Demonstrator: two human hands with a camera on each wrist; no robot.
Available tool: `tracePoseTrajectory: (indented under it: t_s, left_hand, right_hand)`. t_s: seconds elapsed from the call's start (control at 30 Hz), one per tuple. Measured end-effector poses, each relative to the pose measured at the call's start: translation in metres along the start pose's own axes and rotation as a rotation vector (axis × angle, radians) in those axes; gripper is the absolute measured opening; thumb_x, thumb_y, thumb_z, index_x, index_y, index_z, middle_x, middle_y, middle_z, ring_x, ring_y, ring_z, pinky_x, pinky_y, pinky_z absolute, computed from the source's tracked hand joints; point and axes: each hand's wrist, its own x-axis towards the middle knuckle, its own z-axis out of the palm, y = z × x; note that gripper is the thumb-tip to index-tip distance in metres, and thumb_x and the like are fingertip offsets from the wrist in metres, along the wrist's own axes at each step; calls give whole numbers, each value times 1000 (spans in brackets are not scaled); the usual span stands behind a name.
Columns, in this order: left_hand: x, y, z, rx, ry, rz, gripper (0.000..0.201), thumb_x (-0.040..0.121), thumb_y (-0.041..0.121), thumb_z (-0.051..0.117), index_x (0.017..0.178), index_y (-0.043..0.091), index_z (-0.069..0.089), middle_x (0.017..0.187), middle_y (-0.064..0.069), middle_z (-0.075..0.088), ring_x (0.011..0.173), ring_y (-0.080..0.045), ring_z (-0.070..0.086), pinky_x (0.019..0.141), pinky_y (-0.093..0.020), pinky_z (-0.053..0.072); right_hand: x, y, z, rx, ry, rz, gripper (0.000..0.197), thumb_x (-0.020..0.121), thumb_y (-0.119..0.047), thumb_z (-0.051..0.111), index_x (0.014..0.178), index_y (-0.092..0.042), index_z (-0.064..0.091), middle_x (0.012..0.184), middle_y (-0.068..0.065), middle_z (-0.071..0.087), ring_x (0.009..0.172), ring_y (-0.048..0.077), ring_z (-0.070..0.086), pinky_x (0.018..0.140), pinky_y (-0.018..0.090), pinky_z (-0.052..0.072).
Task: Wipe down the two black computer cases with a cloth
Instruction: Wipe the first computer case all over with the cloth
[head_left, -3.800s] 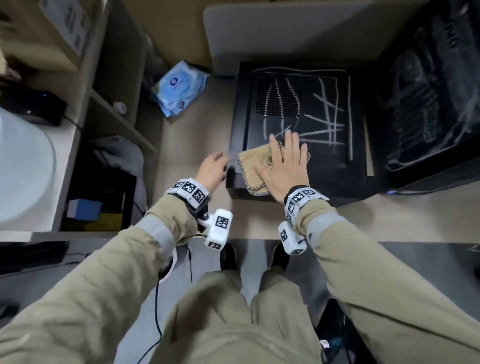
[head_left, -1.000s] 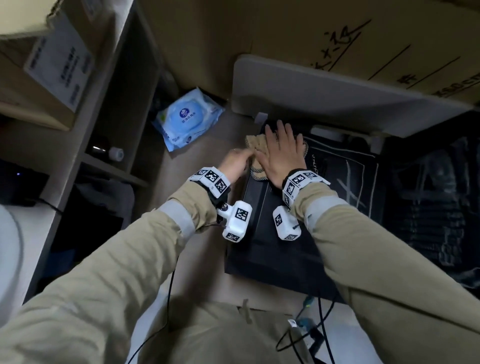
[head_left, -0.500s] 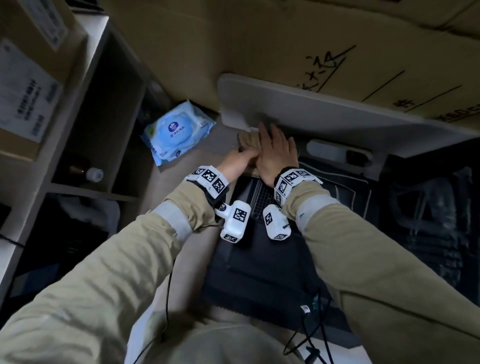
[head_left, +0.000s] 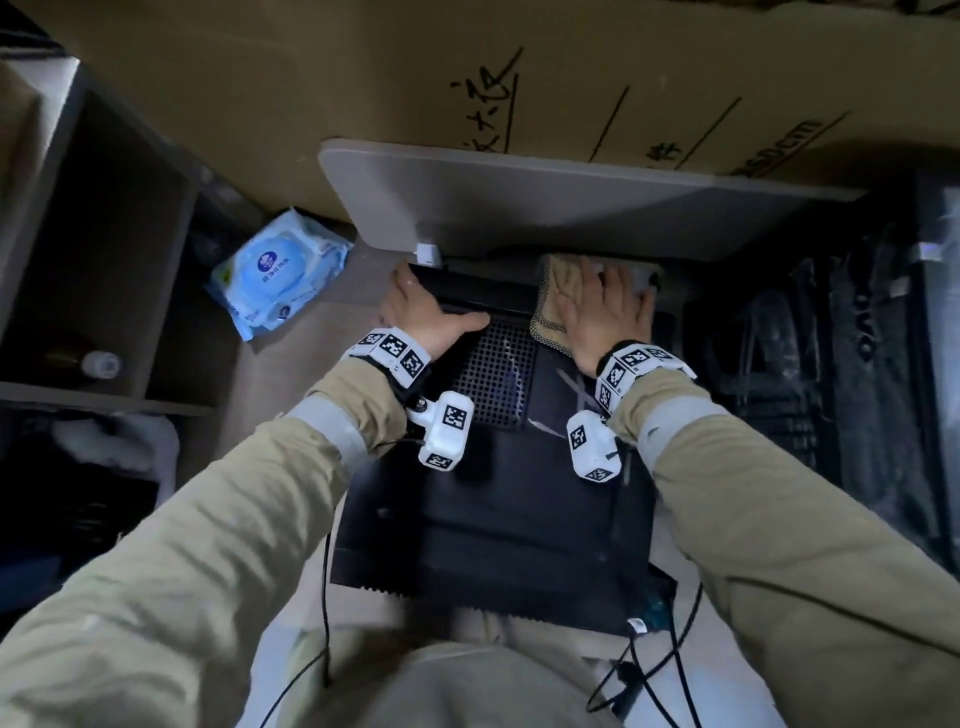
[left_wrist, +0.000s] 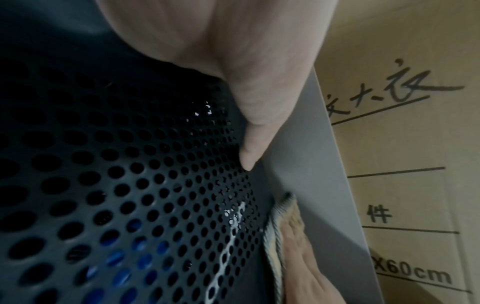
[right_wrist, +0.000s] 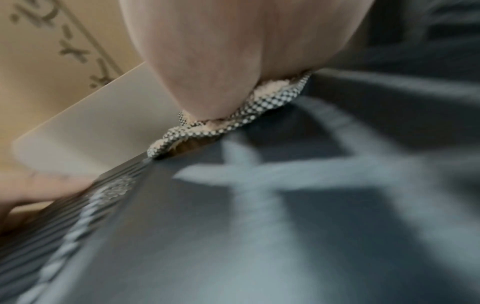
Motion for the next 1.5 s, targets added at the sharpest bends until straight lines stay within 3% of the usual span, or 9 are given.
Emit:
tracePoseTrajectory:
  t_s: [0.37, 0.5, 0.6, 0.77, 0.93, 1.07, 1.13, 1.33, 1.5]
  left_hand:
    - [6, -5, 7, -31, 64, 24, 133, 62, 55, 87, 158, 9, 8, 162, -13, 20, 149, -31, 19, 123, -44, 19]
    - [21, -24, 4, -217, 32, 77, 123, 39, 61, 86, 144, 19, 37, 138, -2, 55, 129, -23, 52, 112, -44, 41]
    - [32, -42, 6, -300, -21, 99, 115, 42, 57, 86, 140, 22, 39, 133, 0, 58, 124, -21, 56, 109, -45, 44]
    - [16, -30, -4, -438, -89, 123, 101, 45, 51, 84, 133, 20, 46, 129, -2, 61, 121, -22, 58, 108, -43, 45]
    - [6, -30, -22, -694, -253, 43, 85, 53, 20, 81, 131, 13, 49, 118, -10, 67, 111, -26, 63, 103, -43, 49]
    - [3, -40, -33, -766, -324, 68, 66, 74, -19, 58, 133, 7, 44, 92, -6, 63, 82, -19, 61, 60, -17, 51]
    - [1, -42, -35, -800, -361, 99, 69, 69, -17, 57, 131, 11, 44, 87, -6, 59, 72, -15, 55, 49, -15, 44]
    - [8, -49, -37, -969, -416, 30, 85, 51, -1, 50, 135, -5, 43, 63, 1, 58, 60, -14, 51, 60, -27, 40]
    - [11, -51, -38, -974, -442, 27, 75, 58, 3, 53, 131, -14, 45, 83, -10, 62, 70, -21, 62, 65, -30, 52]
  right_hand:
    - [-22, 57, 0, 172, 150, 172, 64, 104, -40, 36, 160, -17, 15, 167, 16, 4, 154, 33, 2, 124, 49, 7]
    - [-25, 41, -8, 243, 135, 145, 75, 98, -34, 47, 160, -14, 9, 168, 14, 1, 155, 30, -1, 124, 50, 4]
    - [-29, 16, -22, 480, 182, 139, 91, 84, -31, 63, 158, -18, 13, 166, 6, 16, 150, 23, 19, 123, 45, 14]
    - [-40, 2, -24, 28, 221, 141, 62, 86, -41, 63, 137, -9, 50, 140, 20, 42, 127, 39, 40, 102, 46, 39]
    - [-38, -20, -28, 53, 130, 52, 38, 91, -22, 57, 127, -12, 62, 129, 17, 56, 120, 38, 50, 94, 38, 43]
    - [-27, -80, -21, 40, 30, -67, 33, 92, -25, 53, 121, -13, 64, 125, 16, 62, 116, 35, 56, 91, 34, 43]
    - [-21, -114, -13, 47, 2, -124, 35, 91, -26, 54, 123, -15, 64, 125, 14, 60, 117, 35, 55, 92, 35, 42]
    - [-6, -179, -1, 40, -56, -253, 41, 92, -24, 53, 131, -21, 63, 129, 11, 58, 121, 32, 52, 95, 33, 41]
    - [-8, -169, 4, 93, -39, -242, 37, 88, -31, 60, 123, -23, 67, 122, 7, 60, 117, 28, 54, 91, 32, 43]
